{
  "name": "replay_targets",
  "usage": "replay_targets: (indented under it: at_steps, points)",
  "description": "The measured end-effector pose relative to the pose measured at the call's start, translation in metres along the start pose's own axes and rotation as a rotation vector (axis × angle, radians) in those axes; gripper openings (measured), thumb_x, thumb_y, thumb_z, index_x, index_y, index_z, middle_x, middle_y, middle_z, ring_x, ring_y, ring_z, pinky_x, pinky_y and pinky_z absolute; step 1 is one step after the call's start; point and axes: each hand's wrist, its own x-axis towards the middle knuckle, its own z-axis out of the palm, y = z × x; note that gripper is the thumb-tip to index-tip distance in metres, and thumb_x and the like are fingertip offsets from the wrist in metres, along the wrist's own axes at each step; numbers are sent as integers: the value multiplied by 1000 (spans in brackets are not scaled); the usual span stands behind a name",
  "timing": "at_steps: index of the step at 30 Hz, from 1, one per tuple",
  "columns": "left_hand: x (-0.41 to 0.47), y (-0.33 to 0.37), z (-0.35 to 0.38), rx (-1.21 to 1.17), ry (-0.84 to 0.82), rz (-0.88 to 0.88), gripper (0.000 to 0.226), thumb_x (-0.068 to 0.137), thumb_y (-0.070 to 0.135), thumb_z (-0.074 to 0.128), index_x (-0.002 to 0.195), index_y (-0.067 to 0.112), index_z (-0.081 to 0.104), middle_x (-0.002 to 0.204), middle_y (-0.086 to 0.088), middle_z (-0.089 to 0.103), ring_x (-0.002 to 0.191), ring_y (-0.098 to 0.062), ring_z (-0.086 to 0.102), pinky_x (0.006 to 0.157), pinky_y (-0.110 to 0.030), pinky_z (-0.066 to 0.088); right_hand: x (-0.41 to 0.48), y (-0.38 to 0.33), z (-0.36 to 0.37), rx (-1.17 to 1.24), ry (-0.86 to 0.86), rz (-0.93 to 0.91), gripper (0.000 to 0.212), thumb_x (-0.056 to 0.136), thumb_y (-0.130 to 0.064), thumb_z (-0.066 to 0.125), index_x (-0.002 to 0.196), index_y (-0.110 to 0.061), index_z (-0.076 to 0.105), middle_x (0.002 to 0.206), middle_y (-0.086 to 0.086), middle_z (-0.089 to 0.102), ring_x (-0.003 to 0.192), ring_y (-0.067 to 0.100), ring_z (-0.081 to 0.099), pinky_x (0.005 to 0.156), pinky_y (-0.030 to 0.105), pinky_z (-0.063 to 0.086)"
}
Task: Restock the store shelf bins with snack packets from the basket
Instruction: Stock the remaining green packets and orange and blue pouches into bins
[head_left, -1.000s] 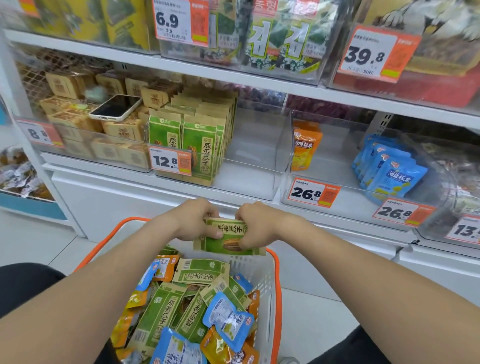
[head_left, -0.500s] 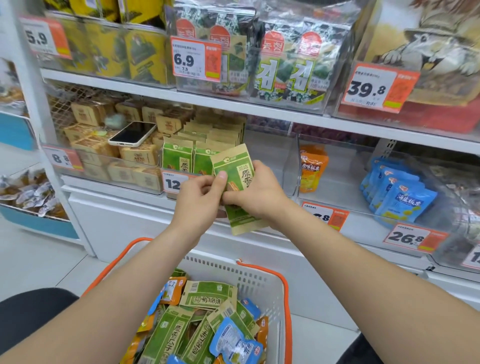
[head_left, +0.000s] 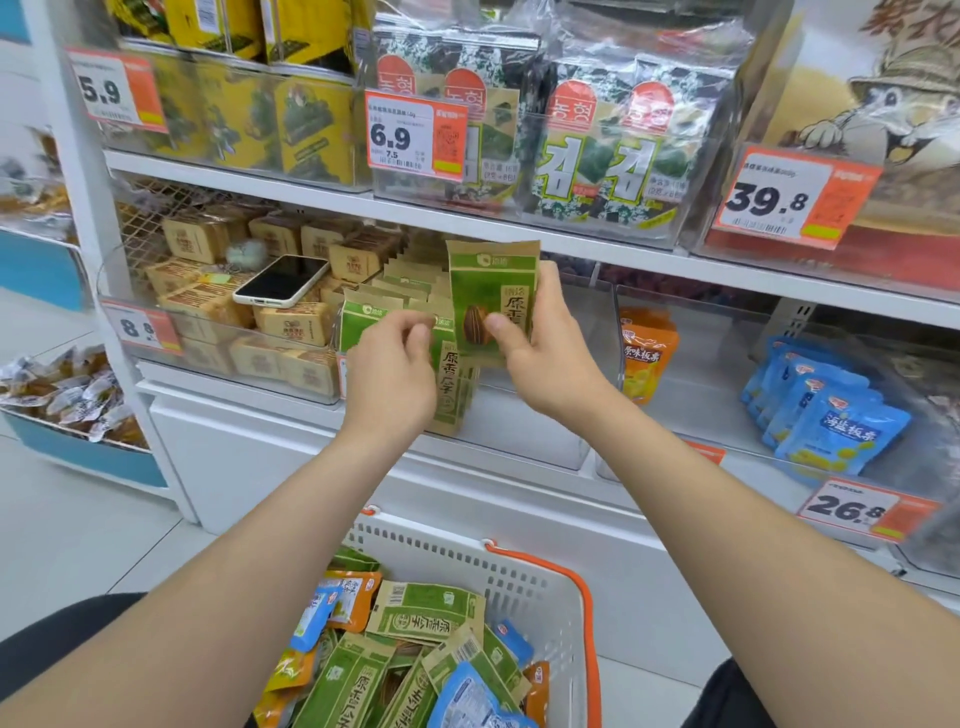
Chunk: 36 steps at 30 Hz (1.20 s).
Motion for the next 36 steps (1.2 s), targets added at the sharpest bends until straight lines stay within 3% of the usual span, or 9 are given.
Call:
replay_targets:
  at_steps: [3, 8, 15, 20, 23, 26, 31, 33, 36]
  points:
    - [4, -2, -3, 258, -153, -61, 49, 95, -4, 53, 142, 11, 55, 136, -7, 64, 130, -27, 57, 106, -37, 44, 6, 7, 9, 25, -22, 15, 31, 103, -16, 53, 128, -28, 39, 120, -10, 66, 118, 24, 58, 104, 48, 47]
    - [10, -14, -1, 454, -257, -80, 61, 90, -1, 62, 147, 15, 45, 144, -8, 57, 136, -32, 47, 112, -53, 42, 13, 32, 24, -162, -79, 55, 33, 99, -23, 64, 127, -32, 51, 114, -13, 68, 112, 27, 57, 98, 45, 49]
    - [15, -18, -3, 550, -270, -62, 59, 93, 6, 61, 146, 18, 39, 131, -6, 62, 127, -33, 45, 103, -50, 42, 37, 42, 38, -259, -12, 88, 14, 100, -34, 63, 111, -25, 63, 96, -6, 70, 101, 29, 59, 83, 36, 47]
    - [17, -18, -2, 529, -220, 31, 62, 86, 3, 71, 138, 15, 40, 121, -8, 64, 116, -36, 56, 90, -47, 49, 43, 53, 42, -339, -218, 234, 15, 95, -35, 70, 97, -20, 70, 84, 5, 74, 77, 25, 73, 70, 44, 63]
    - [19, -19, -3, 561, -237, 45, 57, 85, 4, 72, 130, 15, 40, 111, -9, 66, 108, -37, 60, 87, -53, 53, 42, 53, 40, -279, -229, 277, 18, 94, -26, 73, 99, -8, 74, 82, 12, 76, 61, 22, 75, 62, 42, 65]
    - [22, -19, -7, 577, -239, 32, 52, 84, 0, 71, 124, 14, 40, 107, -10, 68, 102, -37, 63, 84, -54, 55, 45, 52, 33, -191, -162, 300, 28, 91, -27, 76, 100, -1, 75, 81, 16, 77, 62, 25, 75, 63, 45, 65]
    - [25, -20, -16, 544, -218, 35, 48, 83, -6, 63, 120, 15, 40, 109, -13, 69, 102, -41, 60, 86, -53, 52, 51, 45, 25, -98, 48, 161, 11, 91, -33, 69, 91, -23, 73, 74, -2, 77, 69, 21, 75, 75, 47, 63]
    - [24, -20, -17, 541, -210, 40, 48, 83, -5, 63, 121, 14, 40, 108, -13, 69, 101, -41, 59, 81, -49, 50, 51, 42, 29, -110, 46, 108, 14, 90, -39, 68, 93, -26, 72, 77, -6, 77, 74, 25, 74, 79, 48, 61]
    - [21, -17, -16, 557, -203, 67, 46, 86, -5, 64, 121, 13, 41, 101, -13, 65, 96, -40, 60, 73, -44, 44, 47, 48, 42, -380, -86, 64, 31, 89, -48, 69, 88, -17, 70, 76, -1, 72, 85, 26, 63, 84, 41, 54]
